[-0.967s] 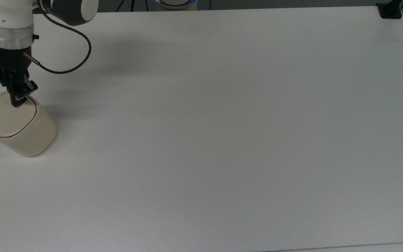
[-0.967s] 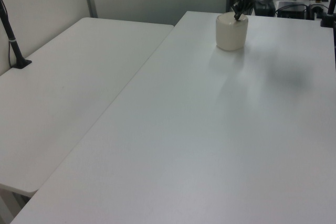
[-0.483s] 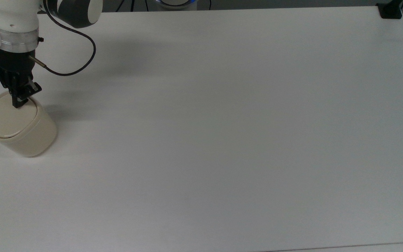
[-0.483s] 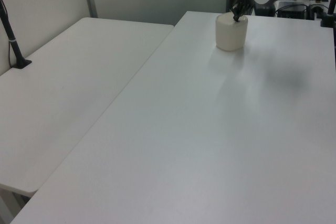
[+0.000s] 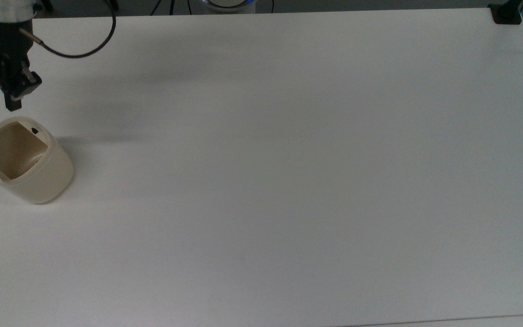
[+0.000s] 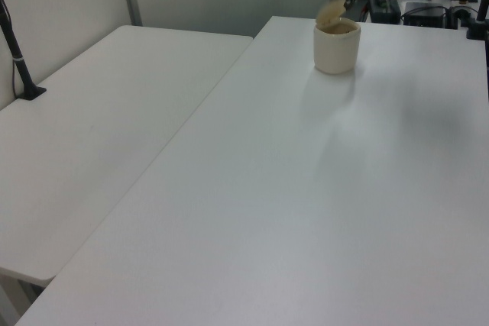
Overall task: Open the trash bin
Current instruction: 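Lift the gripper up and away from the opened bin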
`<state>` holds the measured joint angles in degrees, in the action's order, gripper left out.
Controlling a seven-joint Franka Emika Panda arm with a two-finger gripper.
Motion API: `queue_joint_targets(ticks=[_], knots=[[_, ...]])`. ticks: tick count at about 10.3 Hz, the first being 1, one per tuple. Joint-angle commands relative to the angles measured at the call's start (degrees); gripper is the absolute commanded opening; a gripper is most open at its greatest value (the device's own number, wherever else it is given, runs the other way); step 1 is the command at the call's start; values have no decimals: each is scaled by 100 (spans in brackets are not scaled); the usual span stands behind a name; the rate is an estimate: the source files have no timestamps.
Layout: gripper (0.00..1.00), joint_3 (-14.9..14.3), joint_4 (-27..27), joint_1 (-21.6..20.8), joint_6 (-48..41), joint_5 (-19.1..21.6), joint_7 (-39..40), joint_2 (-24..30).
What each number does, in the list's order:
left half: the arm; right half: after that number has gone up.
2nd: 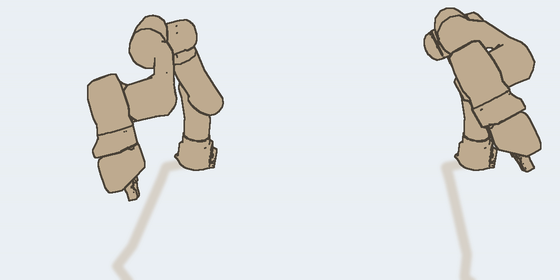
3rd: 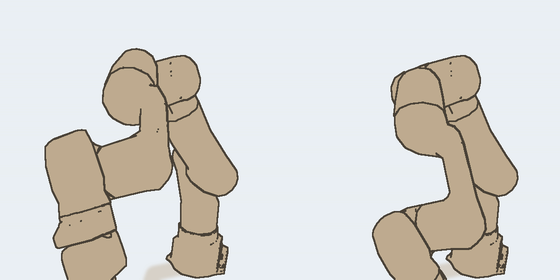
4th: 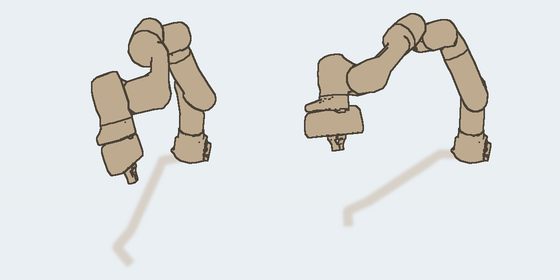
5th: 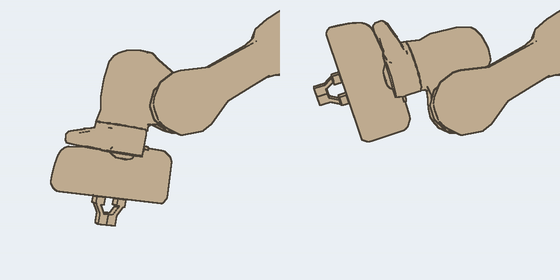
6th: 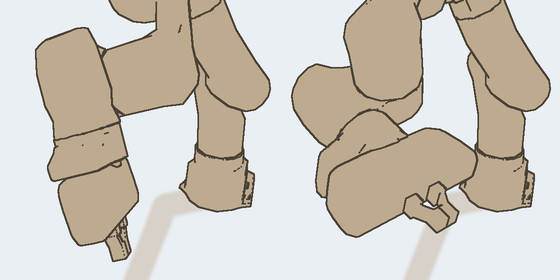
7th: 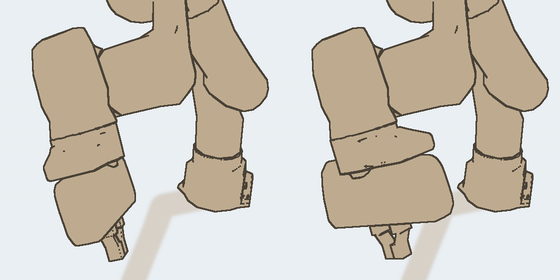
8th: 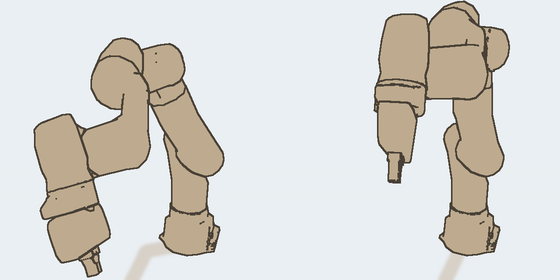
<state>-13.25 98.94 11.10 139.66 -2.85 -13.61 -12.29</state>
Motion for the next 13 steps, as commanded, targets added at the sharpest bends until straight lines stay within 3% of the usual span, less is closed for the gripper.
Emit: queue_joint_targets(ticks=[1, 4, 6, 7, 8, 9, 11, 13], knots=[[0, 6, 30, -380, -1183, 188, -316, 814], [0, 15, -15, -985, -2589, 232, -352, 1351], [3, 15, -233, -1363, -3336, 407, -370, 1387], [20, 24, -357, -1556, -3584, 486, -353, 1387], [82, 33, -393, -1793, -3717, 539, -370, 1396], [100, 120, -454, -1935, -3944, 496, -379, 1370], [100, 497, -525, -1875, -4061, 435, -187, 1265], [100, 674, -534, -1708, -4043, 399, 715, 1212]])
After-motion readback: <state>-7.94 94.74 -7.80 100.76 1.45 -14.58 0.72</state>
